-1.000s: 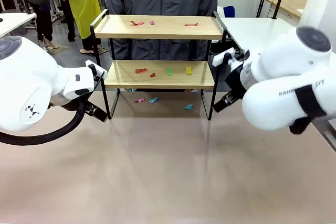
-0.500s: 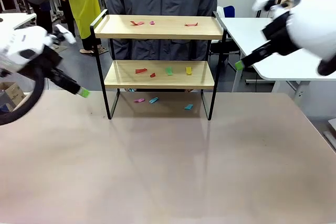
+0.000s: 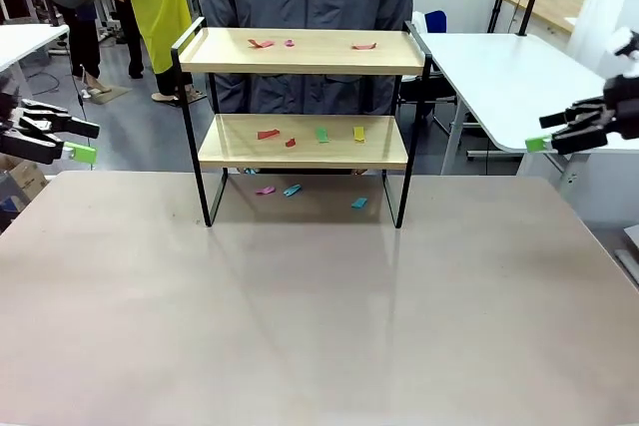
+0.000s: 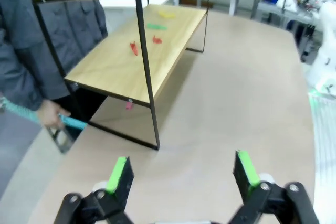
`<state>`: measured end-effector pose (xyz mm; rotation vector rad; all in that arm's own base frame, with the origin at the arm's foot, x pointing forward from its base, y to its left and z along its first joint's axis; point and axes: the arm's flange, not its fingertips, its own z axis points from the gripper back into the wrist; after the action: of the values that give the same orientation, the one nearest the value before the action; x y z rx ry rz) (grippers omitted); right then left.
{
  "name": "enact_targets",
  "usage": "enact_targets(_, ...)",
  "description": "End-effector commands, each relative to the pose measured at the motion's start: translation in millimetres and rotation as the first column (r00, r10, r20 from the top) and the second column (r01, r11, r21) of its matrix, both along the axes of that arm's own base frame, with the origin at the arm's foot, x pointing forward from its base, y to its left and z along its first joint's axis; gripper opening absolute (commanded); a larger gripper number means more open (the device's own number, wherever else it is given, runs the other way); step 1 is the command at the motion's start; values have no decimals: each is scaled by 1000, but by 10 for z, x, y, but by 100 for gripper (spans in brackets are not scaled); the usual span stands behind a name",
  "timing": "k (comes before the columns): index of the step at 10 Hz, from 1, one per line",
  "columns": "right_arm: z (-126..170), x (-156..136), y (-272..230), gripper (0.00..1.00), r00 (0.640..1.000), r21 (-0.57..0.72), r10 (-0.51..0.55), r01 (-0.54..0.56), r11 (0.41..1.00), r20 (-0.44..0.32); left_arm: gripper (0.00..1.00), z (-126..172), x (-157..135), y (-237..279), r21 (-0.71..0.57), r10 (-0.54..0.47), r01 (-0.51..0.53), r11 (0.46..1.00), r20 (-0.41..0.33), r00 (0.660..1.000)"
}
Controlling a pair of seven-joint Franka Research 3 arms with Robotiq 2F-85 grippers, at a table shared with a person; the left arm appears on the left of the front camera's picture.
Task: Clean the shelf.
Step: Pick up the Duster handed by the human.
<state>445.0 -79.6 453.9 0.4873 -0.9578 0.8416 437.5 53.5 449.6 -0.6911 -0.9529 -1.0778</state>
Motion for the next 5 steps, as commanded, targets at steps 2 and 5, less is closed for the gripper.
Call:
enact_targets(2,-284,288,-25,100,997,76,71,-69,995,-22,100,-180,225,-151,70,33,-30,997,-39,999)
enact_targets(5,-127,34,-107,100,999,45,31,-32,998,21,100,-106,92,12,-31,-5,5,999,-4,1000)
